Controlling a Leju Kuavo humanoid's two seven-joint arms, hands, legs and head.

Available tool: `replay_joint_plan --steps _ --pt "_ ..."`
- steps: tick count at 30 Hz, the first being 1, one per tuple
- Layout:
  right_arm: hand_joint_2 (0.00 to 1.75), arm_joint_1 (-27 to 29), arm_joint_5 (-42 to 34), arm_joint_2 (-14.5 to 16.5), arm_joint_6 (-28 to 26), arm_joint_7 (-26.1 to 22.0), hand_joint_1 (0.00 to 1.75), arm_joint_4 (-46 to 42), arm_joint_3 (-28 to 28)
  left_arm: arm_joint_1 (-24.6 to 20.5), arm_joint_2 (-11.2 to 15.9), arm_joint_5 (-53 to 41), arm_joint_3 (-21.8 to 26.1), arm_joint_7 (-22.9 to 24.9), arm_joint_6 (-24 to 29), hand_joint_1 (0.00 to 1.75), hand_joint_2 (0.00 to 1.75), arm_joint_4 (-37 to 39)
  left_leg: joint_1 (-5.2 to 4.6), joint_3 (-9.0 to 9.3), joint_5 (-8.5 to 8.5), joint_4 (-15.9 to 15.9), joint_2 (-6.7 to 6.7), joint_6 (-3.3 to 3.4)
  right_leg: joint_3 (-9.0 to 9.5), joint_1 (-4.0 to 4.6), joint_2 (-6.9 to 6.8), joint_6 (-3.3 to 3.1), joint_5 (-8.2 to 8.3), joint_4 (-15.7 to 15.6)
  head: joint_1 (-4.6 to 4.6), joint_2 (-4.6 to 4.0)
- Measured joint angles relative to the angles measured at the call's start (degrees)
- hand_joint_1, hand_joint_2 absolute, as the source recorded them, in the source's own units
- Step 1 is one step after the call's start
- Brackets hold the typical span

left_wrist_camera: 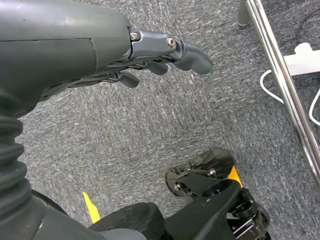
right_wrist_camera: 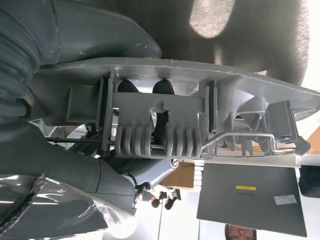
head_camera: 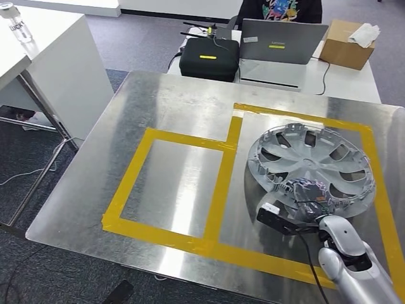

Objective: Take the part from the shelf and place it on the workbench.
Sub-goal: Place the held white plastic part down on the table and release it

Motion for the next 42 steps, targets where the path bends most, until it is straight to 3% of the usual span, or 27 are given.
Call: replay_joint_plan --steps 12,15,16,19,28,34,40,42 --pt "1.75 -2.2 2.2 -0.3 -0.5 -1.1 1.75 0.5 4.7 -0.1 0.1 -0.2 0.0 0.0 -0.1 0.0 1.75 0.0 0.01 0.02 0.01 0.0 0.01 -0.01 0.03 0.01 0.02 0.01 0.03 0.0 0.0 0.0" --pt "0.44 -3.1 2.0 -0.3 -0.5 -1.1 0.44 0.4 6.8 -0.1 0.1 -0.2 0.0 -0.1 -0.2 0.0 1.75 0.1 0.02 0.02 0.02 0.0 0.01 -0.01 0.02 0.02 0.01 0.02 0.04 0.0 0.0 0.0" --pt "0.0 -3.3 1.7 -0.3 -0.3 -0.7 0.0 0.3 7.4 -0.1 0.1 -0.1 0.0 -0.2 -0.3 0.0 1.31 0.1 0.02 0.02 0.01 0.0 0.0 -0.01 0.02 0.02 -0.01 0.02 0.03 0.0 0.0 0.0" --pt "0.0 -2.9 -0.2 -0.7 1.2 1.2 0.0 -0.3 8.6 0.0 0.2 0.8 0.1 -1.2 -0.9 0.0 0.0 0.3 0.03 -0.06 0.01 0.0 -0.14 0.0 -0.01 0.02 -0.22 0.0 0.0 0.0 -0.01 0.0" --pt "0.0 5.1 -7.7 -1.9 1.8 5.8 0.0 -10.9 6.1 1.4 0.8 2.0 2.2 -3.3 -0.6 0.0 0.0 0.9 0.01 -0.36 0.0 0.0 -0.3 0.0 -0.24 0.01 -0.37 0.0 -0.08 0.0 0.0 0.0" --pt "0.0 11.2 -6.4 -2.4 1.7 8.1 0.0 -19.0 4.4 2.2 0.9 2.2 4.0 -4.0 0.0 0.0 0.0 1.0 0.02 -0.39 -0.02 0.0 -0.3 0.0 -0.34 0.01 -0.38 -0.03 -0.12 0.0 -0.01 0.0" --pt "0.0 12.3 -6.1 -2.8 1.7 8.3 0.0 -20.6 4.1 2.3 0.9 2.2 4.5 -4.1 0.0 0.0 0.0 1.0 0.02 -0.39 -0.02 0.0 -0.3 0.0 -0.43 0.01 -0.37 -0.03 -0.12 0.0 0.0 0.0" --pt "0.0 15.7 -5.2 -3.3 -1.5 7.8 0.0 -25.1 2.9 2.6 0.9 2.5 5.6 -5.3 -0.3 0.0 0.0 1.0 0.0 -0.38 -0.08 0.0 -0.35 -0.01 -0.68 -0.01 -0.44 -0.02 -0.19 0.0 0.01 0.0"
